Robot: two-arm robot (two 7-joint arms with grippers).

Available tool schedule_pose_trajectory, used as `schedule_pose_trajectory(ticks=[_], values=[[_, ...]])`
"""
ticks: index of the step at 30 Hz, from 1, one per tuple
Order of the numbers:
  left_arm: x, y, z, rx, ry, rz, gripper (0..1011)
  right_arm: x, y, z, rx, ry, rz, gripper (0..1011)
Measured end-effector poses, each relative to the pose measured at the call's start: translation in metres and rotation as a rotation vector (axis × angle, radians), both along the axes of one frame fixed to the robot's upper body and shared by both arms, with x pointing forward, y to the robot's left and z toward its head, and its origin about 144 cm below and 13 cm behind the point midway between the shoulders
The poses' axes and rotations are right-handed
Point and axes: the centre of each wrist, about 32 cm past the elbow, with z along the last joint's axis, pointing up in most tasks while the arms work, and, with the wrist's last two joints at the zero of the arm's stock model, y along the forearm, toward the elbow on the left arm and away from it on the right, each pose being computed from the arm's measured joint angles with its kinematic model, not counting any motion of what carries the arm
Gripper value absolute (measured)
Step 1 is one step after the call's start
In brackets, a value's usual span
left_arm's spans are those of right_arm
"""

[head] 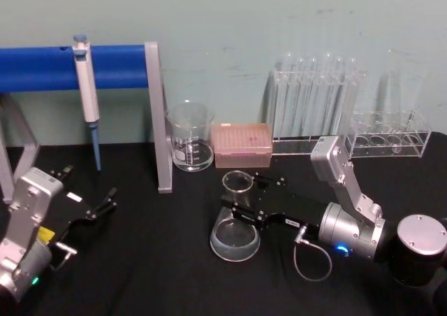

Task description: Grasp the erlenmeyer flask with one hand, shake it three times, then place it back.

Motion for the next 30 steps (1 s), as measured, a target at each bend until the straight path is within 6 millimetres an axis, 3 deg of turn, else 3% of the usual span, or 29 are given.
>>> schedule_pose_trajectory(ticks=[4,30], values=[[0.0000,0.0000,0.0000,0.000,0.000,0.000,1001,0.0000,0.0000,-0.0001,0.000,0.000,0.000,471],[0.0000,0.0000,0.0000,0.000,0.000,0.000,1001,-0.0014,-0.0028,0.0028,0.020,0.028,0.000,466]])
